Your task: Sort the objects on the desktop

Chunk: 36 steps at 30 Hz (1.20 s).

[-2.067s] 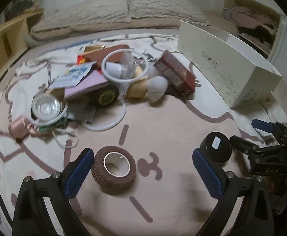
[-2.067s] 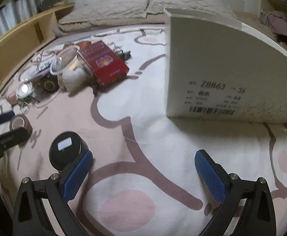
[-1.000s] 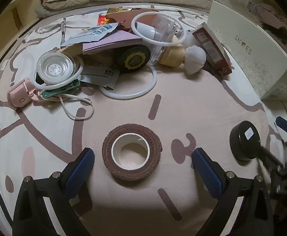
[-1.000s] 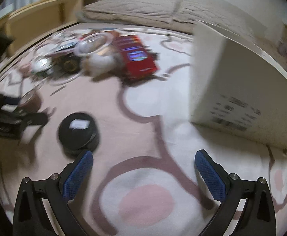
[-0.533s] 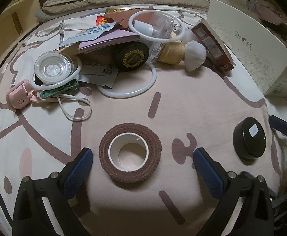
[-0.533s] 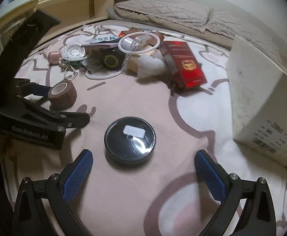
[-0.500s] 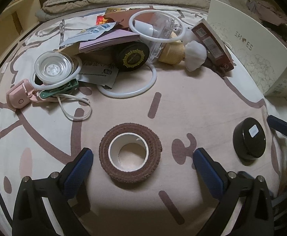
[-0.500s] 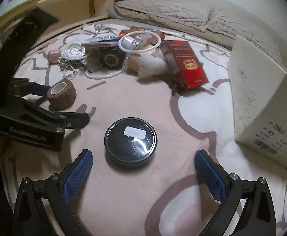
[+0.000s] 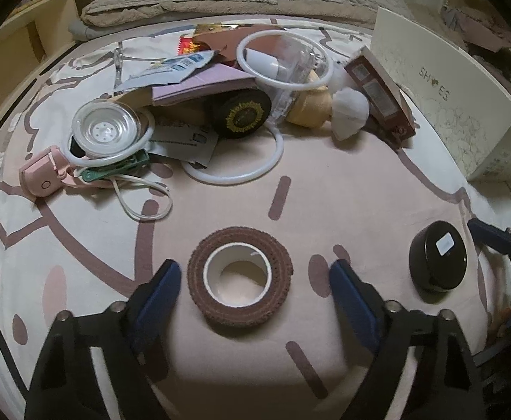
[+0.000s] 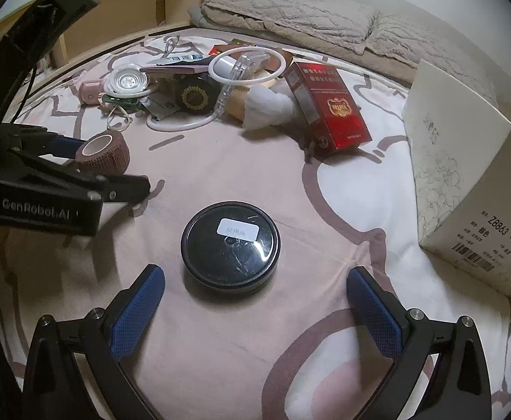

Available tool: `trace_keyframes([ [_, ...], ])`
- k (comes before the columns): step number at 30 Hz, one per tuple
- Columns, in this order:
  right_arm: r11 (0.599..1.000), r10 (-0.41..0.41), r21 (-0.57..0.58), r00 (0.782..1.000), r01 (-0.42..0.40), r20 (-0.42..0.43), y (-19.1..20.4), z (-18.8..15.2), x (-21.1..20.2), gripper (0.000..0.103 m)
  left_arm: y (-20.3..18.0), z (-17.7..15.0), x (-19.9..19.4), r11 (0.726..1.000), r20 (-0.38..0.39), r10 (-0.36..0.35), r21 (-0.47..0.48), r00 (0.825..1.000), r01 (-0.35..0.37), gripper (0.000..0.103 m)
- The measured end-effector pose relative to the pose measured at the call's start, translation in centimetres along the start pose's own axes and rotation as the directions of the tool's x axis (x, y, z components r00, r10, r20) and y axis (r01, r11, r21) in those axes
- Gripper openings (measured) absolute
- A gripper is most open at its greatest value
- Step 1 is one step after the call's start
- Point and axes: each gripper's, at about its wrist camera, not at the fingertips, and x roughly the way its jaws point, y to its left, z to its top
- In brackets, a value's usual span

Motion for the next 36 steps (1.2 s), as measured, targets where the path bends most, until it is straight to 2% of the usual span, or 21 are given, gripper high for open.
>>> trace_keyframes([
  [8,1.0,0.017,0.015,1.0,-0.017,-0.012,-0.3,-0.1,0.2,0.103,0.7,0.2,-0.4,1.0,0.017,-0.008,-0.019,1.0,0.009,0.057],
  [14,1.0,0.015,0.025,0.999,-0.014,-0.036,-0.3,-0.1,0.6,0.103,0.5,0.1,-0.8,1.0,0.024,-0.007,-0.019,1.0,0.008,0.05],
  [18,1.0,0.003,0.022,1.0,-0.002,-0.013,-0.1,-0.2,0.2,0.103,0.8,0.3,-0.8,0.999,0.025,-0.016,-0.033,1.0,0.017,0.049],
  [21,1.0,0.009,0.009,1.0,-0.009,0.021,0.2,-0.4,-0.3,0.09,0.9,0.3,-0.8,0.999,0.027,-0.017,-0.034,0.999,0.018,0.049],
  [23,1.0,0.003,-0.007,0.999,-0.003,0.042,0.5,-0.3,-0.7,0.076,0.9,0.3,-0.8,0.999,0.027,-0.018,-0.034,0.999,0.019,0.049],
  [28,1.0,0.023,-0.021,0.998,-0.022,0.063,1.0,-0.1,-1.2,0.057,0.7,0.3,-1.0,0.999,0.027,-0.043,-0.029,0.999,0.044,0.049],
  [36,0.993,0.087,0.073,0.994,-0.091,0.061,0.0,0.5,-1.3,0.055,-0.4,0.2,-1.3,0.997,0.03,-0.073,0.004,0.997,0.073,0.049],
])
